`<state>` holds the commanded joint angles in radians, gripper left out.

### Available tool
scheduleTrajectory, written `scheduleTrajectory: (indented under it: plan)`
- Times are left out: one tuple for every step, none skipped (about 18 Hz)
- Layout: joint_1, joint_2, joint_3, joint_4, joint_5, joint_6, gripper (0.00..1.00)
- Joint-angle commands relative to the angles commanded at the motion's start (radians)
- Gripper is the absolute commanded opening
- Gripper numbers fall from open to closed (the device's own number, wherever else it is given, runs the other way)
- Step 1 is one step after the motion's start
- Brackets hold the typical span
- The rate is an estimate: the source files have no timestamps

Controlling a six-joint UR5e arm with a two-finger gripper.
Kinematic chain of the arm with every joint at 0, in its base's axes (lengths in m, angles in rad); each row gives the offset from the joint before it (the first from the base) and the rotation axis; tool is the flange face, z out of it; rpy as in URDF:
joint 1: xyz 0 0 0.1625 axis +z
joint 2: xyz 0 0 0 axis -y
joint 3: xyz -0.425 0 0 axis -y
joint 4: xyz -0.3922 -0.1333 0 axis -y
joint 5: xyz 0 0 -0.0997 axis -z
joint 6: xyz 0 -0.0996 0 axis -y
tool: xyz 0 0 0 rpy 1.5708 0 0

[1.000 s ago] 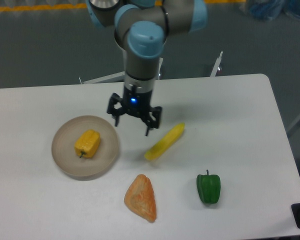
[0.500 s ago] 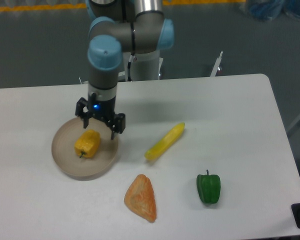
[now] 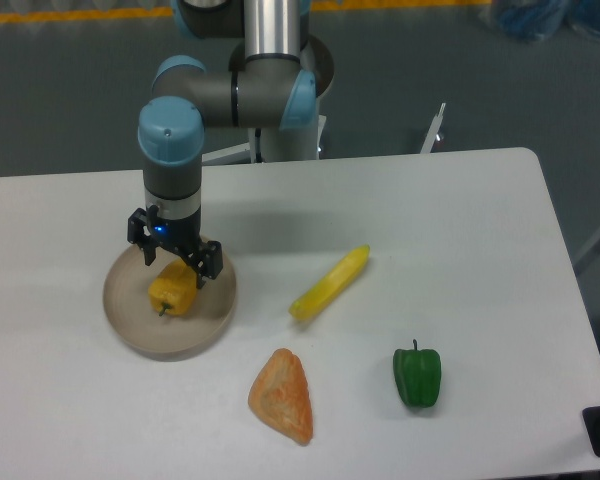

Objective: Pick up the yellow pepper from the plate
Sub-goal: 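Lower the gripper onto the yellow pepper and close on it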

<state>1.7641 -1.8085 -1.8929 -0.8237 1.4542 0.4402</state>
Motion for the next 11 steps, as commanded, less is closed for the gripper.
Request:
scheduleTrajectory:
  plan:
    - [-0.005, -0.002, -0.002, -0.002, 0.005, 0.003, 1.0]
    - [-0.009, 0.0, -0.002, -0.003, 0.008, 0.005, 1.0]
    - [-0.015, 0.0, -0.003, -0.003, 0.018, 0.003, 1.0]
    - [-0.018, 0.0, -0.002, -0.003, 0.02, 0.003, 1.0]
    - [-0.02, -0.002, -0.002, -0.003, 0.022, 0.005, 1.0]
    - [-0.02, -0.006, -0.003, -0.003, 0.029, 0.003, 1.0]
    - [-0.021, -0.014, -0.002, -0.003, 0.037, -0.001, 1.0]
    - [-0.025, -0.017, -0.002, -0.003, 0.044, -0.003, 1.0]
    - [-0.029, -0.02, -0.003, -0.003, 0.045, -0.003, 1.0]
    - [-0.034, -0.023, -0.003, -0.003, 0.046, -0.005, 1.0]
    - [-0.035, -0.029, -0.003, -0.005, 0.048, -0.005, 1.0]
